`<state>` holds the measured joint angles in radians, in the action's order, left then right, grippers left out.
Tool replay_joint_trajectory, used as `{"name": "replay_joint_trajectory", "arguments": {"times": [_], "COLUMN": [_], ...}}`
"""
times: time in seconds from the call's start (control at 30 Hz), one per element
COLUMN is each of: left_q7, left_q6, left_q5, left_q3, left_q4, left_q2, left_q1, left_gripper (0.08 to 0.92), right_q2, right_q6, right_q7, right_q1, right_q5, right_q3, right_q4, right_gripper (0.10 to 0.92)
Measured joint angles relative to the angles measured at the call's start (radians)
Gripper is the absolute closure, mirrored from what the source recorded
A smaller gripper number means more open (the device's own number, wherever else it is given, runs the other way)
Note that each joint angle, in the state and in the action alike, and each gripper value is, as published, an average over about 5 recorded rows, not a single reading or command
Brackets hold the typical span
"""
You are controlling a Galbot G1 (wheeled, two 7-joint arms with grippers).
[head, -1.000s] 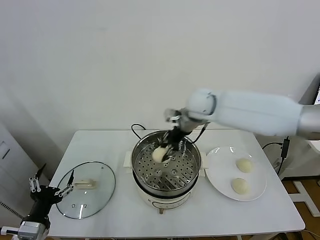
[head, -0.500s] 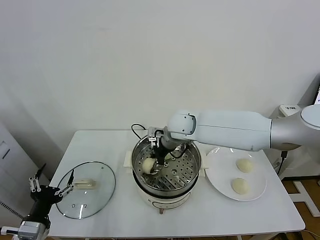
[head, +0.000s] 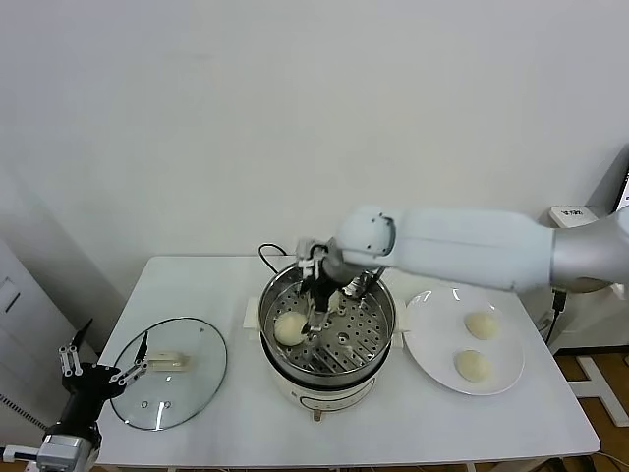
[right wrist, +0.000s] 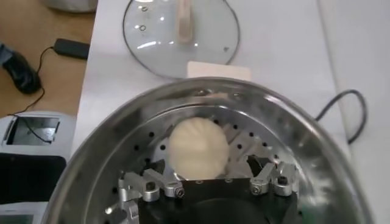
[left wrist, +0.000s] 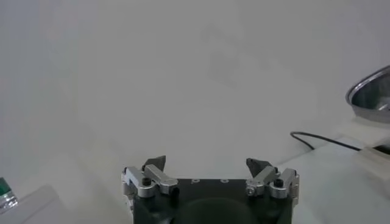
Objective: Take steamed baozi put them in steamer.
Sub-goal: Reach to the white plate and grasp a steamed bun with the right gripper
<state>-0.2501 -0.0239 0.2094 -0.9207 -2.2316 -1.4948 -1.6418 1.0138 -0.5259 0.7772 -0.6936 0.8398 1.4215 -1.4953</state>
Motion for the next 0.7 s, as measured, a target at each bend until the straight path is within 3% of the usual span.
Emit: {"name": "replay_joint_trajectory", "arguments": {"times": [0.33, 0.7], "left_q7": [0.0, 0.001], "left_q6": [-0.002, -0.007], "left_q5": [0.007, 0.019], "left_q3": [0.012, 0.022], "left_q4": [-0.012, -0.022], "left_q2": [-0.002, 0.0], "left_q1": [0.0, -0.002], "left_gripper": [0.177, 0.177], "right_q2": [-0.212, -0.407], "right_q6": [0.197, 0.372], "right_q7": [0.316, 0.422], "right_q1": [-0.101, 0.135], "right_q5": [-0.215, -0.546], "right_q3": [0.02, -0.12], "right_q4": [0.109, 0.159], "right_gripper": [0.203, 0.203]}}
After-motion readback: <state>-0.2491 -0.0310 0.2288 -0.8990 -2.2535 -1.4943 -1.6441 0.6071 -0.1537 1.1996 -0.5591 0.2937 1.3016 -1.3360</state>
